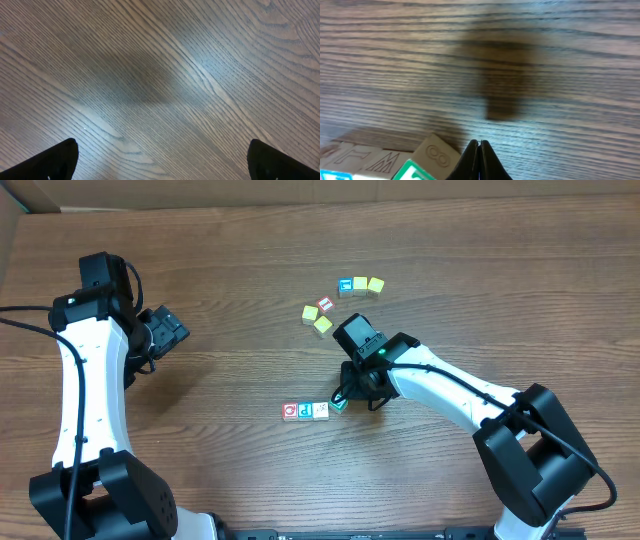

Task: Flip 4 blocks

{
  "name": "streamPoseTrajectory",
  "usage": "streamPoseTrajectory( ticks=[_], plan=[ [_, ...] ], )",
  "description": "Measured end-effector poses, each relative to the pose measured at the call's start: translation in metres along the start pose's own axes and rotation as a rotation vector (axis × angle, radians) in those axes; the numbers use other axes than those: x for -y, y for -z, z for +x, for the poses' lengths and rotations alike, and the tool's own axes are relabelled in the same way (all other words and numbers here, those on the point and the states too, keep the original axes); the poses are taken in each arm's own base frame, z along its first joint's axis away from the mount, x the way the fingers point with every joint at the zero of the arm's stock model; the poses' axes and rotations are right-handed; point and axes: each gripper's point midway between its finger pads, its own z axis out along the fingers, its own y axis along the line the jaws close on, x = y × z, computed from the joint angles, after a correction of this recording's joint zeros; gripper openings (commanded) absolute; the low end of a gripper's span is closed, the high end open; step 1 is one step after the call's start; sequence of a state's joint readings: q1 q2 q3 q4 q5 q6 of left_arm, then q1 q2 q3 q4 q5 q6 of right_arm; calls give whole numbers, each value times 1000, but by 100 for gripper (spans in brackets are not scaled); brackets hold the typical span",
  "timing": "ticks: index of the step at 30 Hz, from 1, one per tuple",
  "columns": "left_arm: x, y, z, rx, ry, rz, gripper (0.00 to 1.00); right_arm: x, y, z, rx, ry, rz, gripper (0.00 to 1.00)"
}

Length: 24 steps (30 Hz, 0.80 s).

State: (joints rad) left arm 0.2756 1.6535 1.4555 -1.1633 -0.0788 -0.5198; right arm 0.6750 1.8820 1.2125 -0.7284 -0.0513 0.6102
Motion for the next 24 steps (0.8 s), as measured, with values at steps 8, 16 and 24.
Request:
streamPoseTrajectory(
  ticks=[8, 16, 24],
  plan=[
    [0, 0, 0, 0, 0, 0, 100, -5, 0, 0, -4, 0, -25, 4],
    [0, 0, 0, 0, 0, 0, 100, -6, 0, 8, -43, -5, -36, 4],
    [0, 0, 0, 0, 0, 0, 100, -10, 0, 4, -30, -4, -56, 4]
  ],
)
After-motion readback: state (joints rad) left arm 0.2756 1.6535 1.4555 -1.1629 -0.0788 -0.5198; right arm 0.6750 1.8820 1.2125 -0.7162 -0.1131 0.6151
